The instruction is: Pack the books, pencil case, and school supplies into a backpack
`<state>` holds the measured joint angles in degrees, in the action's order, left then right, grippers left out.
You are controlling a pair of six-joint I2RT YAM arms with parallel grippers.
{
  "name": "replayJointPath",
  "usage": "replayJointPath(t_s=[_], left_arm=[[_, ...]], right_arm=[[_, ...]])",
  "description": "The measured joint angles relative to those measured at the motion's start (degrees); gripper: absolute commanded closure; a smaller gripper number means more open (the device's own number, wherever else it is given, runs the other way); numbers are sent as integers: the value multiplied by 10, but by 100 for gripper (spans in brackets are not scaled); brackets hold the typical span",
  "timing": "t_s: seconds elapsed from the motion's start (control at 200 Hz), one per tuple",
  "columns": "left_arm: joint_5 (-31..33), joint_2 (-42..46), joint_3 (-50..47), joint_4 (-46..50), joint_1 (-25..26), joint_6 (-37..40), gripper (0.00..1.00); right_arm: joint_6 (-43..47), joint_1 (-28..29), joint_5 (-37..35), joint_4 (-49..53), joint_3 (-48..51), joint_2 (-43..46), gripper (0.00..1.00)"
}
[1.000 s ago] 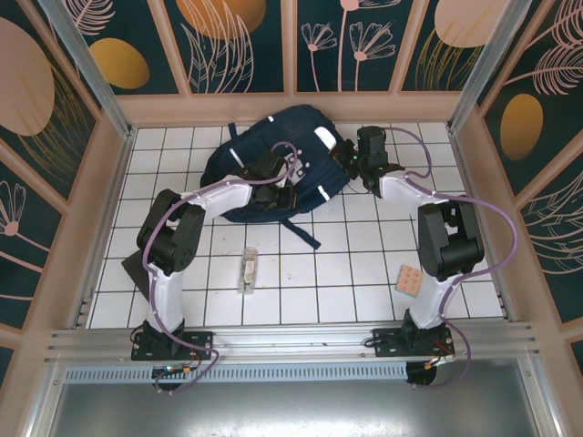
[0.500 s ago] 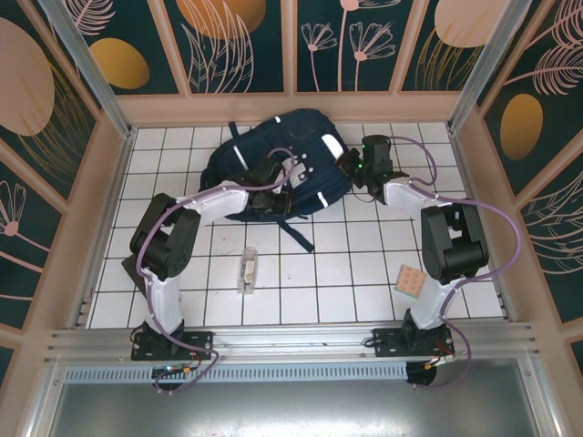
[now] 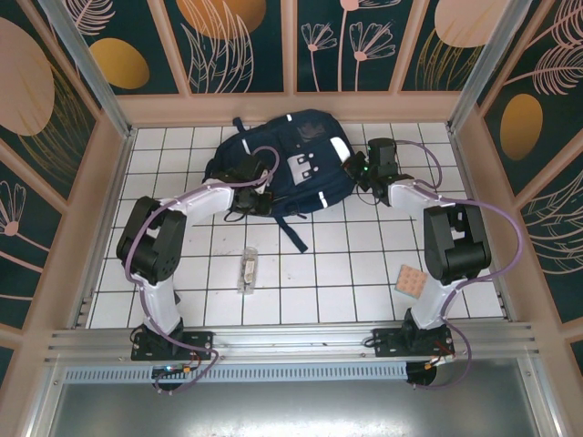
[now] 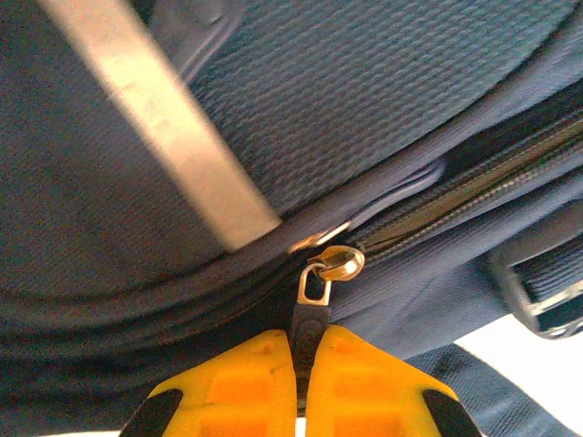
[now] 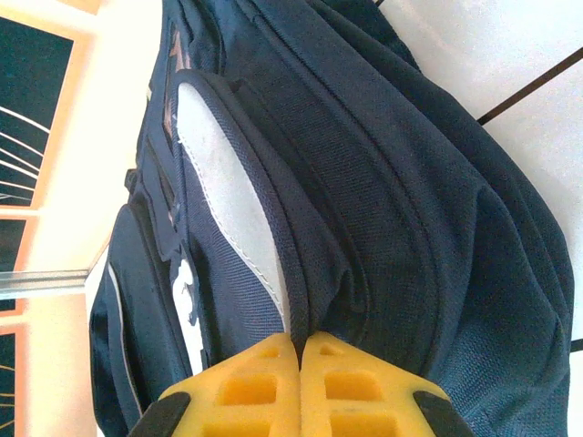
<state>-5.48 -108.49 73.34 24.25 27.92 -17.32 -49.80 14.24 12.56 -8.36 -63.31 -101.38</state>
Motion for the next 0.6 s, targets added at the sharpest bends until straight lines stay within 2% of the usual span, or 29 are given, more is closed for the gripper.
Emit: replayJointPath(t_s=[0.21, 0.35, 0.48, 0.54, 0.6], left_arm=[[6, 21, -4, 12, -6, 9, 100], [-27, 35, -4, 15, -10, 10, 100], [-64, 47, -9, 5, -11, -3, 100], [-80, 47, -15, -3, -12, -17, 100], [-96, 47, -23, -14, -12, -33, 100]], right_arm=[[0, -1, 2, 0, 0, 0, 100], [1, -6, 2, 0, -3, 0, 100], [2, -15, 5, 3, -19, -1, 55], [1, -26, 1, -3, -25, 0, 41], [3, -36, -4, -3, -27, 2, 33]])
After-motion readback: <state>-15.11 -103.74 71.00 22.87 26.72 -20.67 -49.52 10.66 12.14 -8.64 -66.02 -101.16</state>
